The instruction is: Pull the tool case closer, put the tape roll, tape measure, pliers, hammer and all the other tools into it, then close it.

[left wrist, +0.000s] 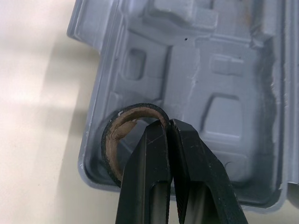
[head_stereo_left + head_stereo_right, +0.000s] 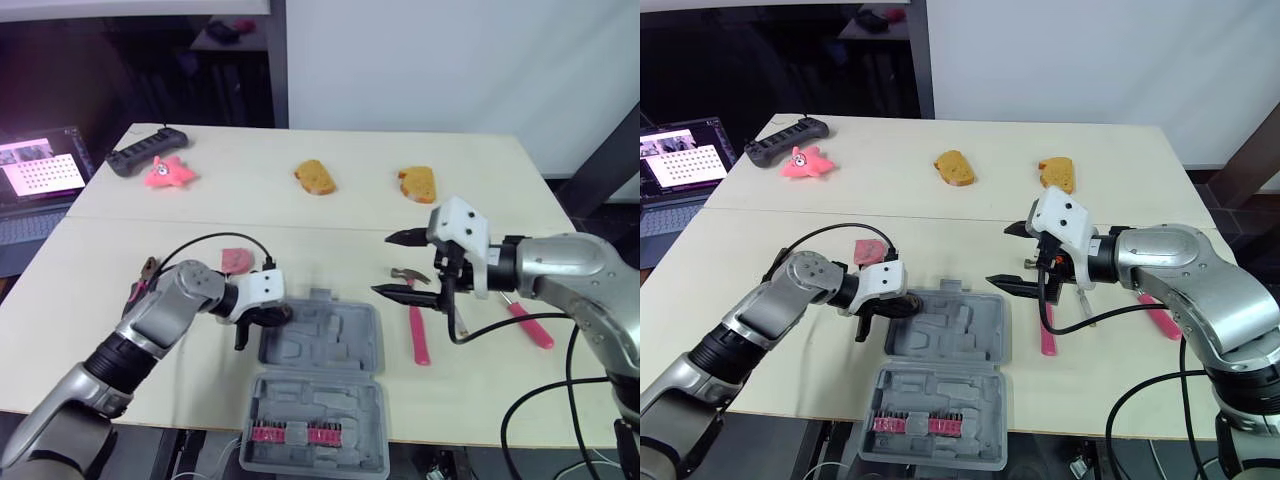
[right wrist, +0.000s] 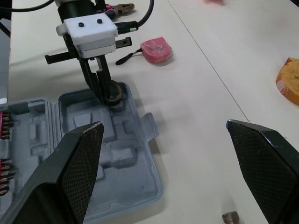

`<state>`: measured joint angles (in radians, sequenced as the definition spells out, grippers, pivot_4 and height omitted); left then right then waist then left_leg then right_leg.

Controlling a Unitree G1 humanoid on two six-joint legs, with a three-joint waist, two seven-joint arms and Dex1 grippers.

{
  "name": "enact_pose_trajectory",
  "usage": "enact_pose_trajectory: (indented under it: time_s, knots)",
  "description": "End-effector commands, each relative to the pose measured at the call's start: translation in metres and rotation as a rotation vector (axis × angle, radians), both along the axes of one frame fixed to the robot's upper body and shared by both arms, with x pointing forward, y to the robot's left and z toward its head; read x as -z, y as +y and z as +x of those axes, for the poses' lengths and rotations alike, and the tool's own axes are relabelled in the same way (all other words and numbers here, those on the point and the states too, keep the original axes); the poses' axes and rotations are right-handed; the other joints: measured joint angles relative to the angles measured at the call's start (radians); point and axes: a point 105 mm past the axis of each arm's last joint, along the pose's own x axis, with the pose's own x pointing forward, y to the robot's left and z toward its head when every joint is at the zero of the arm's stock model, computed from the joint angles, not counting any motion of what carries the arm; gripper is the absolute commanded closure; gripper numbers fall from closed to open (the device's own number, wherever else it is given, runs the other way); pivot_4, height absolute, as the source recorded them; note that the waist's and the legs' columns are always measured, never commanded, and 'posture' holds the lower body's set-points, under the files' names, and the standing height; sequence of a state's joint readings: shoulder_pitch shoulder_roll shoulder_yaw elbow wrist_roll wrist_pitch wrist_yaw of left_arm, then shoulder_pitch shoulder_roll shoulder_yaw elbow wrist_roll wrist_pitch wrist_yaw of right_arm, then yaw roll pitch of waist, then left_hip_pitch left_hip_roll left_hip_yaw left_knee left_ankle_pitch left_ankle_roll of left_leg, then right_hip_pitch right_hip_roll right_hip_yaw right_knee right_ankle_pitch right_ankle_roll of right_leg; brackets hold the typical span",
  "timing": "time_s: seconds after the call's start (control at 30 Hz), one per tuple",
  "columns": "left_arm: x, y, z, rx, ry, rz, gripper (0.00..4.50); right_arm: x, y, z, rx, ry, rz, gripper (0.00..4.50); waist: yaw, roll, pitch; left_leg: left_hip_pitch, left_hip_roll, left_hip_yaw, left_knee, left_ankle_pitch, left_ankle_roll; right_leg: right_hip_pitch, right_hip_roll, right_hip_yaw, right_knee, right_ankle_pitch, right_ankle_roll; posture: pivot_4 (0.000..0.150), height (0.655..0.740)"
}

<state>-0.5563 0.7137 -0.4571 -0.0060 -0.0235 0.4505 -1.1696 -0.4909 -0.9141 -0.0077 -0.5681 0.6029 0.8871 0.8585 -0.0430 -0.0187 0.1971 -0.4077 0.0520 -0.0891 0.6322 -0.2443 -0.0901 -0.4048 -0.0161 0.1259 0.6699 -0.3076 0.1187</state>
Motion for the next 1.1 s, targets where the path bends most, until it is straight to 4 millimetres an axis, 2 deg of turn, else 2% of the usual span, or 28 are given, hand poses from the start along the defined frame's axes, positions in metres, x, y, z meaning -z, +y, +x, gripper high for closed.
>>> enact_pose_trajectory:
  time_s: [0.03, 0.23, 0.47, 0.6, 0.63, 0.67, 0.77, 0.8, 0.97, 1.1]
  knots:
    - [0.0, 0.001, 0.002, 0.011, -0.036, 0.016, 4.45, -0.012, 0.002, -0.003, -0.013, -0.064, 0.001, 0.0, 0.0, 0.0, 0.0, 0.0, 0.0, 0.0, 0.0, 0.0, 0.0, 0.0, 0.0, 0.0, 0.0, 0.0, 0.0, 0.15, 0.7377]
    - [0.004, 0.0, 0.004, 0.035, -0.053, 0.032, 4.45, -0.015, 0.001, -0.001, -0.008, -0.076, -0.004, 0.0, 0.0, 0.0, 0.0, 0.0, 0.0, 0.0, 0.0, 0.0, 0.0, 0.0, 0.0, 0.0, 0.0, 0.0, 0.0, 0.15, 0.7377]
    - [0.001, -0.002, 0.011, 0.023, -0.077, 0.024, 4.45, -0.015, -0.001, -0.001, -0.003, -0.078, -0.008, 0.0, 0.0, 0.0, 0.0, 0.0, 0.0, 0.0, 0.0, 0.0, 0.0, 0.0, 0.0, 0.0, 0.0, 0.0, 0.0, 0.15, 0.7377]
    - [-0.001, -0.006, 0.008, 0.019, -0.038, -0.013, 4.45, -0.014, -0.001, -0.001, 0.0, -0.076, -0.007, 0.0, -0.001, 0.0, 0.0, 0.0, 0.0, 0.0, 0.0, 0.0, 0.0, 0.0, 0.0, 0.0, 0.0, 0.0, 0.0, 0.15, 0.7377]
    - [-0.002, -0.007, 0.008, 0.013, -0.035, -0.022, 3.74, -0.014, -0.001, -0.001, 0.001, -0.076, -0.008, 0.0, -0.001, 0.0, 0.0, 0.0, 0.0, 0.0, 0.0, 0.0, 0.0, 0.0, 0.0, 0.0, 0.0, 0.0, 0.0, 0.15, 0.7377]
    - [-0.004, -0.007, 0.009, 0.008, -0.033, -0.027, 3.38, -0.013, -0.001, -0.001, 0.001, -0.076, -0.008, 0.0, -0.001, 0.0, 0.0, 0.0, 0.0, 0.0, 0.0, 0.0, 0.0, 0.0, 0.0, 0.0, 0.0, 0.0, 0.0, 0.15, 0.7377]
    - [-0.012, -0.004, 0.011, 0.001, -0.037, -0.033, 1.83, -0.013, -0.001, -0.001, -0.001, -0.073, -0.006, 0.0, 0.0, 0.0, 0.0, 0.0, 0.0, 0.0, 0.0, 0.0, 0.0, 0.0, 0.0, 0.0, 0.0, 0.0, 0.0, 0.15, 0.7377]
    - [-0.016, -0.004, 0.011, -0.002, -0.038, -0.04, 1.44, -0.013, -0.001, 0.0, -0.002, -0.073, -0.006, 0.0, 0.0, 0.0, 0.0, 0.0, 0.0, 0.0, 0.0, 0.0, 0.0, 0.0, 0.0, 0.0, 0.0, 0.0, 0.0, 0.15, 0.7377]
    - [-0.044, 0.004, 0.013, -0.036, -0.058, -0.126, 1.44, -0.012, -0.001, 0.0, -0.004, -0.071, -0.006, 0.0, 0.0, 0.0, 0.0, 0.0, 0.0, 0.0, 0.0, 0.0, 0.0, 0.0, 0.0, 0.0, 0.001, 0.0, 0.0, 0.15, 0.7377]
    - [-0.046, 0.012, 0.007, -0.053, -0.039, -0.137, 1.44, -0.01, 0.0, 0.001, -0.005, -0.068, -0.006, 0.0, -0.003, 0.0, 0.0, 0.0, 0.0, 0.0, 0.0, 0.0, 0.0, 0.0, 0.0, 0.0, 0.001, 0.0, 0.0, 0.15, 0.7377]
